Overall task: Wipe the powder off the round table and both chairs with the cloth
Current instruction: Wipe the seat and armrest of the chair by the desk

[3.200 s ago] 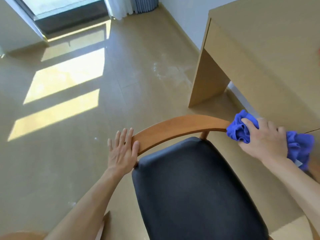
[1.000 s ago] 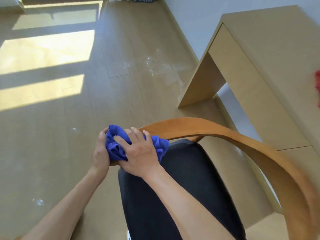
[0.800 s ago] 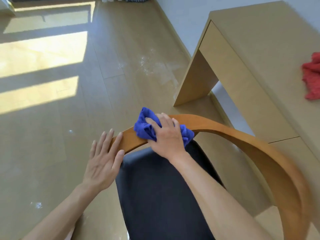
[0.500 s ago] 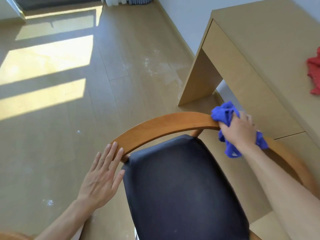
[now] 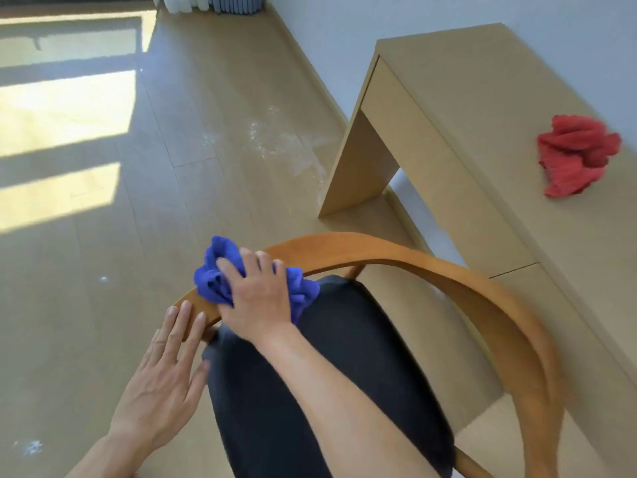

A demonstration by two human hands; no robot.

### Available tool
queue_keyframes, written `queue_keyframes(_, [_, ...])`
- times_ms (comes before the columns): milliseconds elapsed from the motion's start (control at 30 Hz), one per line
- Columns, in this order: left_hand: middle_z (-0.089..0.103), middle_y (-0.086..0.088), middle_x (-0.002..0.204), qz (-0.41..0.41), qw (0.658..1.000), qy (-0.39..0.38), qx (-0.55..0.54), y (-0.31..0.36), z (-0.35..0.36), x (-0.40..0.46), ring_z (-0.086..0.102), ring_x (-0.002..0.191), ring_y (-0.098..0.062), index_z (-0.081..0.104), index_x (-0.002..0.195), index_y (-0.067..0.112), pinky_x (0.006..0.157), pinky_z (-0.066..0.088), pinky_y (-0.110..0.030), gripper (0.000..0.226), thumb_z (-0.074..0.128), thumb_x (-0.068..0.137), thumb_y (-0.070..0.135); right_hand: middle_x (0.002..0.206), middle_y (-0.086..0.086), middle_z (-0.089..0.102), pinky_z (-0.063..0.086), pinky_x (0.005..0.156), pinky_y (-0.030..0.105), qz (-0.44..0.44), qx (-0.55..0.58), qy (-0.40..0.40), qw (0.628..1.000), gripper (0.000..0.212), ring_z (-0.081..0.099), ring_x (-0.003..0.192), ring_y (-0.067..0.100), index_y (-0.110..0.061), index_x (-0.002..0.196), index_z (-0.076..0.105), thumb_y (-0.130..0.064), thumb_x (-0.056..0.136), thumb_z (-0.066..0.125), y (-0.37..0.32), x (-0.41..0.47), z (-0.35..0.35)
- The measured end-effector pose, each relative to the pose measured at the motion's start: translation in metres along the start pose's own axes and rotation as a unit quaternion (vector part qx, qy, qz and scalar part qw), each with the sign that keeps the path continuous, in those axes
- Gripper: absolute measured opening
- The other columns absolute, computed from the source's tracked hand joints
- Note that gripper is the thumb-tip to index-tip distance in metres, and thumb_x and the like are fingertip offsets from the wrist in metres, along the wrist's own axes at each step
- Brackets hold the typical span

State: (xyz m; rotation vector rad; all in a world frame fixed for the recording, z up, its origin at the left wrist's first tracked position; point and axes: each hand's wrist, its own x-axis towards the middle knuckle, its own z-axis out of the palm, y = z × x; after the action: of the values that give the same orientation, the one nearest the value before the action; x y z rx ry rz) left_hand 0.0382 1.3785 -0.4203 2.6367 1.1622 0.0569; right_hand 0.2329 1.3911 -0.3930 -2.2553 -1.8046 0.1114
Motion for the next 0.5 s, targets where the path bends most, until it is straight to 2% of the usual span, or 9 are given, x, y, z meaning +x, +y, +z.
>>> queue_keyframes(67, [0.012, -0.011, 0.159, 0.013, 1.000, 0.016, -0.010, -0.003, 0.002, 0.001, 0.010, 0.147, -0.027, 0.011, 0.152, 0.013, 0.119, 0.004, -0.032, 0.064, 0.013, 0.098, 0.047, 0.120, 0.004, 0.057, 0.033, 0.080, 0.039, -0.054, -0.010, -0.032, 0.998, 0.055, 0.050, 0.099, 0.028, -0.028, 0.119, 0.061, -0.040, 0.065, 0.067, 0.000, 0.000, -0.001])
queue_keyframes(133, [0.013, -0.010, 0.159, 0.024, 0.998, 0.043, -0.025, -0.005, 0.002, 0.004, 0.013, 0.146, -0.028, 0.011, 0.152, 0.018, 0.116, 0.016, -0.043, 0.063, 0.014, 0.096, 0.046, 0.121, 0.003, 0.057, 0.037, 0.080, 0.038, -0.062, -0.027, -0.044, 0.997, 0.057, 0.052, 0.100, 0.027, -0.030, 0.121, 0.060, -0.039, 0.066, 0.068, 0.020, 0.004, -0.007])
queue_keyframes(233, [0.016, -0.008, 0.158, 0.016, 0.996, 0.086, -0.009, 0.000, 0.001, 0.008, 0.018, 0.145, -0.028, 0.022, 0.148, 0.021, 0.106, 0.028, -0.057, 0.063, 0.027, 0.086, 0.034, 0.122, 0.005, 0.057, 0.039, 0.080, 0.038, 0.028, -0.029, -0.023, 0.999, 0.055, 0.052, 0.101, 0.029, -0.028, 0.123, 0.060, -0.032, 0.069, 0.067, 0.069, 0.009, -0.023])
queue_keyframes(333, [0.030, -0.022, 0.150, -0.013, 0.991, 0.130, 0.019, 0.009, 0.008, 0.011, 0.028, 0.137, -0.043, 0.042, 0.134, 0.001, 0.103, 0.031, -0.065, 0.059, 0.029, 0.086, 0.032, 0.132, 0.009, 0.047, 0.035, 0.091, 0.042, 0.118, -0.023, -0.028, 0.992, 0.055, 0.043, 0.113, 0.031, -0.024, 0.134, 0.050, -0.025, 0.079, 0.060, 0.136, 0.002, -0.052])
queue_keyframes(433, [0.035, -0.027, 0.140, -0.051, 0.989, 0.136, 0.021, 0.029, 0.009, 0.025, 0.030, 0.131, -0.049, 0.052, 0.121, -0.004, 0.099, 0.033, -0.067, 0.057, 0.029, 0.087, 0.036, 0.130, 0.007, 0.043, 0.030, 0.097, 0.042, 0.231, -0.071, -0.044, 0.969, 0.050, 0.038, 0.116, 0.030, -0.024, 0.136, 0.043, -0.028, 0.088, 0.052, 0.205, -0.019, -0.082])
queue_keyframes(500, [0.034, -0.028, 0.140, -0.038, 0.992, 0.115, 0.044, 0.045, 0.009, 0.036, 0.027, 0.131, -0.050, 0.052, 0.126, -0.002, 0.107, 0.022, -0.062, 0.060, 0.029, 0.086, 0.037, 0.125, 0.007, 0.045, 0.030, 0.099, 0.042, 0.272, -0.103, -0.064, 0.955, 0.041, 0.039, 0.115, 0.030, -0.023, 0.129, 0.046, -0.028, 0.088, 0.051, 0.235, -0.036, -0.099])
